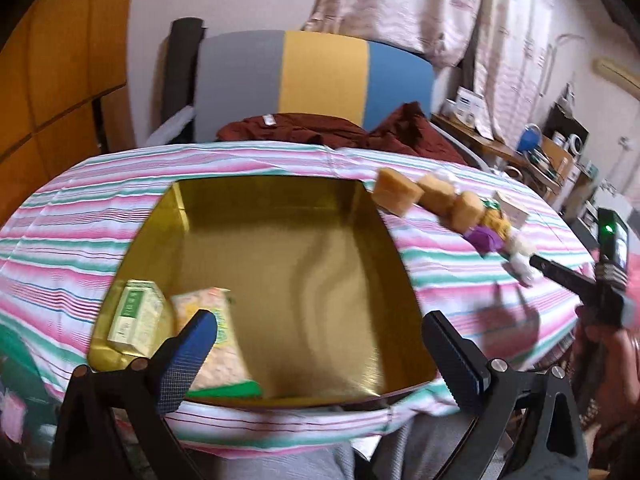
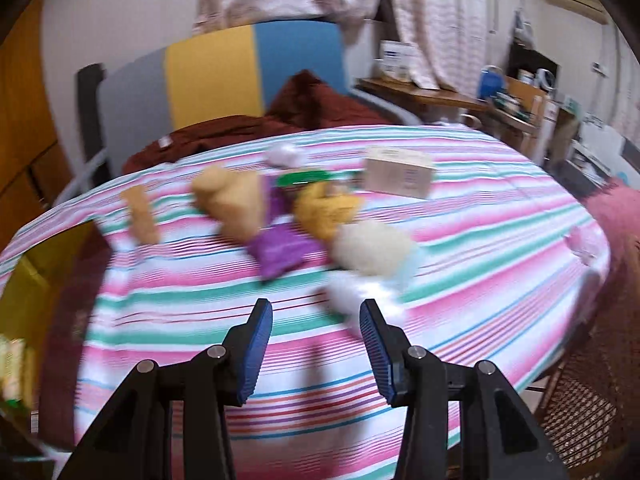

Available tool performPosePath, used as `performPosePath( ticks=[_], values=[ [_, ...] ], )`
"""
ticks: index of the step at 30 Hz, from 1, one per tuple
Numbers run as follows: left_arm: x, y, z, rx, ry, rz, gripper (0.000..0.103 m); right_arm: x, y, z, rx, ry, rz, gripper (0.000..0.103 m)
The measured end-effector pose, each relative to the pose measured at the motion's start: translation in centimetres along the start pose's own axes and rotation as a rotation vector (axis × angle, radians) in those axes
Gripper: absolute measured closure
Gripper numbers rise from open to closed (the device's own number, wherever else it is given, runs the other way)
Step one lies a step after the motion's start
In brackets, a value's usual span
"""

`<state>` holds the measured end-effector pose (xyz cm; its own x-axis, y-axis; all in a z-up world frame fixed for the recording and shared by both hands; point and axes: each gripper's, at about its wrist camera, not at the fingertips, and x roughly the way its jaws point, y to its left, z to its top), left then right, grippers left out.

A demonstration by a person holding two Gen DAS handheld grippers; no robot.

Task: Organize objects
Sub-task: 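Move the right tool back to the items and grasp the knit sock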

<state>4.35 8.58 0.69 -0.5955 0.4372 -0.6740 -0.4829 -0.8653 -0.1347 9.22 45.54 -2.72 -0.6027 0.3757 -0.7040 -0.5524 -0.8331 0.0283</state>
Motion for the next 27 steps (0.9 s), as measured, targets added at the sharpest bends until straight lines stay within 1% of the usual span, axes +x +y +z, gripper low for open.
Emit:
performPosePath(
  ticks=[3, 6, 7, 10, 13, 16, 17, 18, 19, 21, 24, 25, 27],
  values=[
    [0.5, -1.8, -0.4, 0.034, 0.024, -0.026, 0.000, 1.0, -2.5, 0.4, 0.017, 0.007, -0.032, 0.056],
    [0.8, -3.1, -0.7, 0.051, 0.045, -0.046, 0.000, 2.9, -3.8, 0.5, 0.014, 0.043, -0.024, 0.056],
    [0.9, -3.6, -0.8, 0.054, 0.049, -0.055, 0.000, 3.4, -4.0, 0.4, 0.019, 0.058, -0.007, 0.056],
    [1.0, -4.8, -1.0, 0.069, 0.059, -0.069, 0.000, 4.5, -3.6, -0.1, 0.027, 0.098, 0.090, 0.056],
    [1.2, -6.0, -1.1, 0.093, 0.070, -0.076, 0.000, 3.7, -1.6, -0.5, -0.017, 0.079, 0.213, 0.056],
    [1.5, -7.1, -1.1, 0.116, 0.080, -0.069, 0.000, 2.7, -0.9, -0.2, -0.040, 0.060, 0.296, 0.056],
    [1.6, -7.2, -1.0, 0.118, 0.080, -0.073, 0.000, 2.1, -1.1, 0.1, -0.042, 0.040, 0.318, 0.056],
    [1.6, -7.5, -1.0, 0.120, 0.080, -0.074, 0.000, 1.5, -1.6, 0.5, -0.041, 0.010, 0.321, 0.056],
    [1.7, -7.7, -0.9, 0.120, 0.082, -0.073, 0.000, 0.9, -2.4, 1.1, -0.032, -0.032, 0.305, 0.056],
    [2.0, -8.1, -0.8, 0.112, 0.090, -0.091, 0.000, 0.8, -3.8, 2.2, -0.017, -0.067, 0.249, 0.056],
    [2.5, -8.8, -0.6, 0.107, 0.110, -0.111, 0.000, 2.5, -5.8, 3.7, -0.018, -0.042, 0.142, 0.056],
    [2.7, -9.1, -0.6, 0.109, 0.121, -0.120, 0.000, 3.2, -6.1, 3.9, -0.027, -0.027, 0.130, 0.056],
    [3.0, -9.8, -0.5, 0.112, 0.133, -0.132, 0.000, 5.1, -6.6, 4.3, -0.060, 0.043, 0.120, 0.056]
  ],
)
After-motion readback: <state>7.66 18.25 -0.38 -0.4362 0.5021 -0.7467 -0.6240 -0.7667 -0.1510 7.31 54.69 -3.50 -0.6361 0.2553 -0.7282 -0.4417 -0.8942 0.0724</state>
